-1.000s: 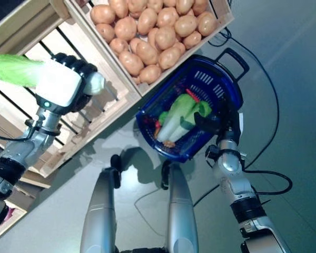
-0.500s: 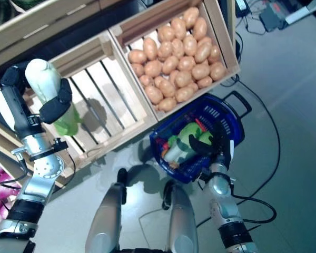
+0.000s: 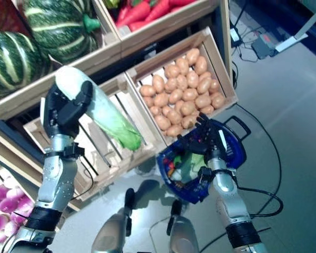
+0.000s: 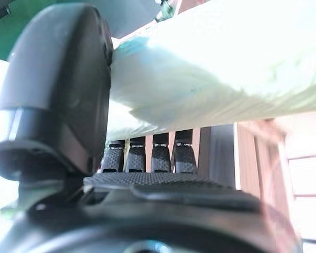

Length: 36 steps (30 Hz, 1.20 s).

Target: Put vegetables into the basket

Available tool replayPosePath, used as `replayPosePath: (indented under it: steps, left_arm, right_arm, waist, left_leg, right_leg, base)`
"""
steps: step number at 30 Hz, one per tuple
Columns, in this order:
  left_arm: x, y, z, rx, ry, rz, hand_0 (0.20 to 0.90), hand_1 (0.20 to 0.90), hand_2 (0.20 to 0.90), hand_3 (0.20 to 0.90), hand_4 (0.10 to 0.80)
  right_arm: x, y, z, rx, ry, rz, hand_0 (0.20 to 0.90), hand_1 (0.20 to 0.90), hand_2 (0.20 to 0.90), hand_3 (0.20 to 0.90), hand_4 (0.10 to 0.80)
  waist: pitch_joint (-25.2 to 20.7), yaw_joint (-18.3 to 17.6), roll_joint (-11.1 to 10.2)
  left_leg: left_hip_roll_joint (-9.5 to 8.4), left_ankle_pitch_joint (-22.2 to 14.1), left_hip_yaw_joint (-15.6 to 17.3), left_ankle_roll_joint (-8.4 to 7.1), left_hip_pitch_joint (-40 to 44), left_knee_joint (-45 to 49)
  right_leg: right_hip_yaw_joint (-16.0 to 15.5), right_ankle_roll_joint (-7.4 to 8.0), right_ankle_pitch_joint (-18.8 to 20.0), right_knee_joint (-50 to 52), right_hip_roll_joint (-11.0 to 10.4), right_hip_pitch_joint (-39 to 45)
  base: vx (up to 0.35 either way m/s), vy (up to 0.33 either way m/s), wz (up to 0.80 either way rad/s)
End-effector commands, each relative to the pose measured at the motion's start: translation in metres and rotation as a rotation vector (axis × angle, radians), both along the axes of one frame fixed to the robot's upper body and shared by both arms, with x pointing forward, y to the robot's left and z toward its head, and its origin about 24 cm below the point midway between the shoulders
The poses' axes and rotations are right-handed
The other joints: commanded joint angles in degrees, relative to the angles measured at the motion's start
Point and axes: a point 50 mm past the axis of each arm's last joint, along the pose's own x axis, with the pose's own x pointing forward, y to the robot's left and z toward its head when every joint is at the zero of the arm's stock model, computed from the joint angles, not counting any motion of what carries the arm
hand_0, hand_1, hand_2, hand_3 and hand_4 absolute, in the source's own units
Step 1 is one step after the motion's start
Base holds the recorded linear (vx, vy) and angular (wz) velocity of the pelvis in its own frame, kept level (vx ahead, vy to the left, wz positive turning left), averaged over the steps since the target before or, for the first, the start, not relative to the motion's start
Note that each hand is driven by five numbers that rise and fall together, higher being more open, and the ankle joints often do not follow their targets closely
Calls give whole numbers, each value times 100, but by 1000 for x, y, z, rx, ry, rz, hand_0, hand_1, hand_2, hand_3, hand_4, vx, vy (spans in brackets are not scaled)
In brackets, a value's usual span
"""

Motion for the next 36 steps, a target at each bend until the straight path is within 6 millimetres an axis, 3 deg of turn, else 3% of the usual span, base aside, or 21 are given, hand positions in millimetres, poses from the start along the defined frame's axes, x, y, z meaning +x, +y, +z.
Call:
replayPosePath:
  steps: [1, 8, 20, 26, 36]
  left_arm:
    - [-3, -14, 7, -17, -72, -132, 300, 300, 300, 300, 400]
    - [5, -34, -18, -3, 63, -318, 300, 300, 300, 300, 400]
    - [6, -53, -43, -7, 179, -473, 300, 300, 300, 300, 400]
    - [2, -61, -49, -51, 197, -551, 300, 300, 300, 300, 400]
    - [-4, -72, -55, -123, 209, -637, 300, 300, 300, 300, 400]
  right_arm:
    - [-6, 10, 16, -43, -39, 212, 900, 900, 900, 900, 800]
    - [-8, 39, -1, 9, 215, 594, 900, 900, 900, 900, 800]
    - [-14, 82, -6, 136, 393, 908, 900, 900, 900, 900, 800]
    - [-34, 113, -18, 321, 566, 1130, 900, 900, 900, 900, 800]
    - [-44, 130, -23, 430, 618, 1193, 900, 900, 900, 900, 800]
  waist:
    - [-1135, -22, -244]
    - [-1447, -8, -340]
    - [-1722, 50, -391]
    - [-1811, 117, -407]
    - [-1912, 138, -399]
  left_leg:
    - [-178, -237, 51, -25, 256, -372]
    - [-161, -340, 66, -4, 413, -372]
    - [-92, -413, 114, -28, 610, -372]
    - [-73, -458, 142, -32, 721, -372]
    - [-42, -488, 176, -48, 774, -372]
  right_leg:
    - [-193, -138, 713, -821, -113, 320]
    - [-220, -93, 834, -1049, -115, 513]
    - [-185, -59, 879, -1219, -135, 729]
    - [-147, -52, 872, -1233, -168, 811]
    - [-107, -27, 858, -1233, -212, 843]
  base:
    - [0, 0, 0]
    - [25, -9, -5]
    - [57, -14, -1]
    - [83, 0, 0]
    - [63, 7, 1]
